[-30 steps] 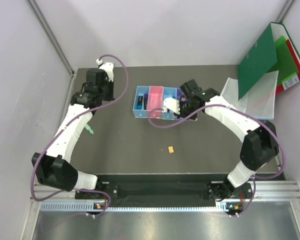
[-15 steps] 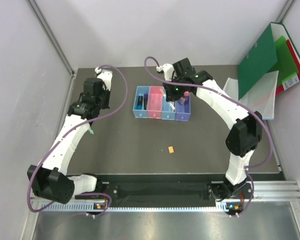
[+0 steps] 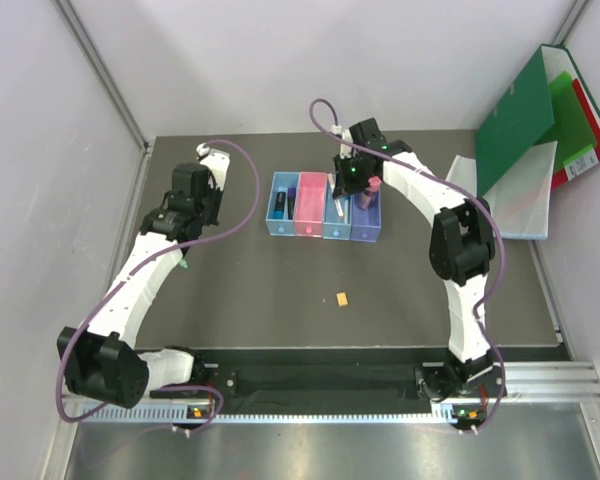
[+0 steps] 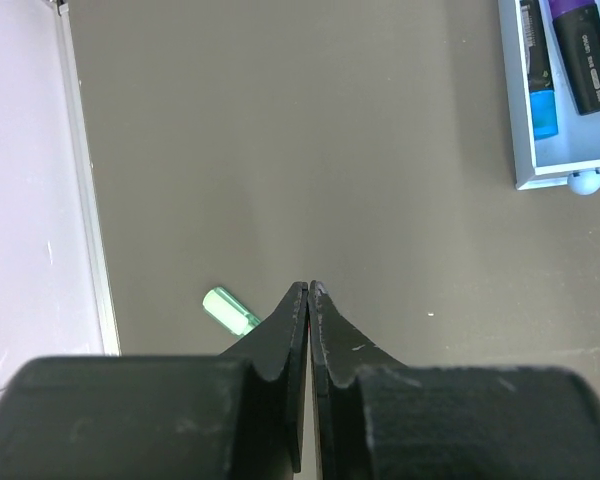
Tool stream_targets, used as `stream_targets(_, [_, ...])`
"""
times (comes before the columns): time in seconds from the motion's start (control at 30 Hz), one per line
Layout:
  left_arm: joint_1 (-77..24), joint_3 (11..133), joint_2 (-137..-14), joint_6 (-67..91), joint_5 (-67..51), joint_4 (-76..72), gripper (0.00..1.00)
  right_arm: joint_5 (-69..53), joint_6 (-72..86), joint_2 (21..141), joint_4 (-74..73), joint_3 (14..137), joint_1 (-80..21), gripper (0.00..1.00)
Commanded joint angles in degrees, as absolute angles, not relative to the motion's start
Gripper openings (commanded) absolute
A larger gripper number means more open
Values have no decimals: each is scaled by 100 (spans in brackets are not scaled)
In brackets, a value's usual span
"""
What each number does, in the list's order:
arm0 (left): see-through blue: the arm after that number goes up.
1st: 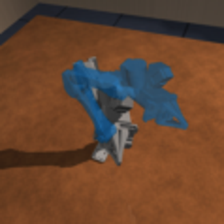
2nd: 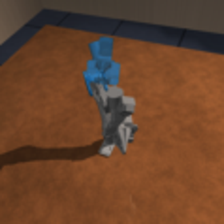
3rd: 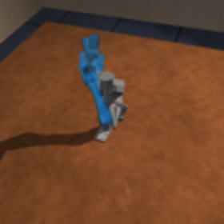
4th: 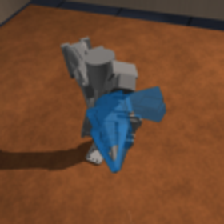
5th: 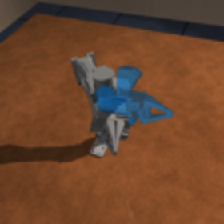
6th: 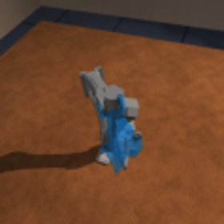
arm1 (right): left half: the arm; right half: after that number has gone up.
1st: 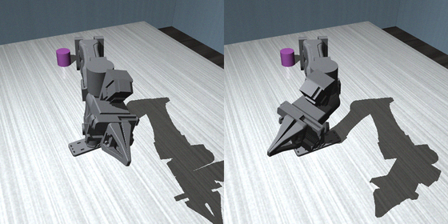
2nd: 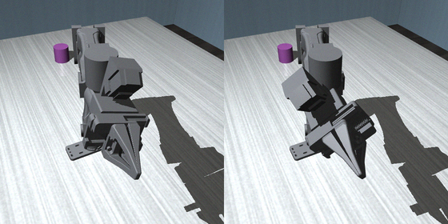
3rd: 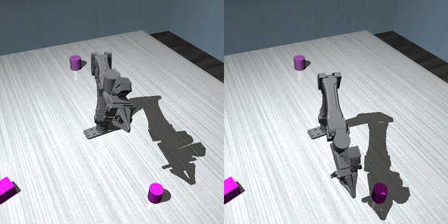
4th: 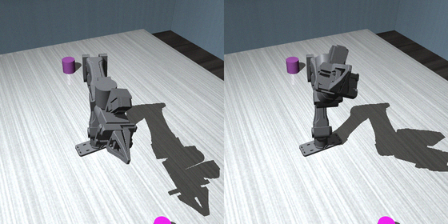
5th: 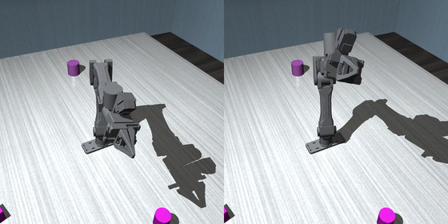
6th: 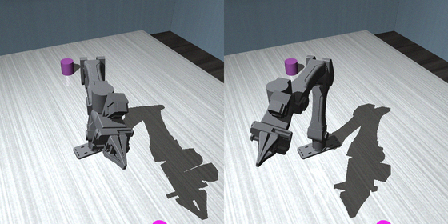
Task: Sort the stationery into containers
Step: Place the pen in the storage box.
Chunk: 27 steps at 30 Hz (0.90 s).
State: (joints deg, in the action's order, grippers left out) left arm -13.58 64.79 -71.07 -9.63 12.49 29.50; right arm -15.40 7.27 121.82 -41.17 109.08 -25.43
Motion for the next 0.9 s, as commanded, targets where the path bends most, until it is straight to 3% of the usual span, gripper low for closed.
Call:
stream_targets(0.0, [-1336,6434,-7057,-1028,1292,2637,8,-1635,932,12278,-3700,11329,-2408,0])
stream_targets(0.2, [-1327,6399,-7189,-984,1345,2611,8,-1529,914,12357,-3560,11145,-2399,0])
stream_targets(0.63, [-1266,6311,-7172,-1002,1275,2531,27,-1354,826,12463,-3542,10916,-2479,2])
stream_targets(0.87, [-1213,6109,-7119,-1037,1231,2426,47,-1310,712,12472,-3533,10863,-2540,14])
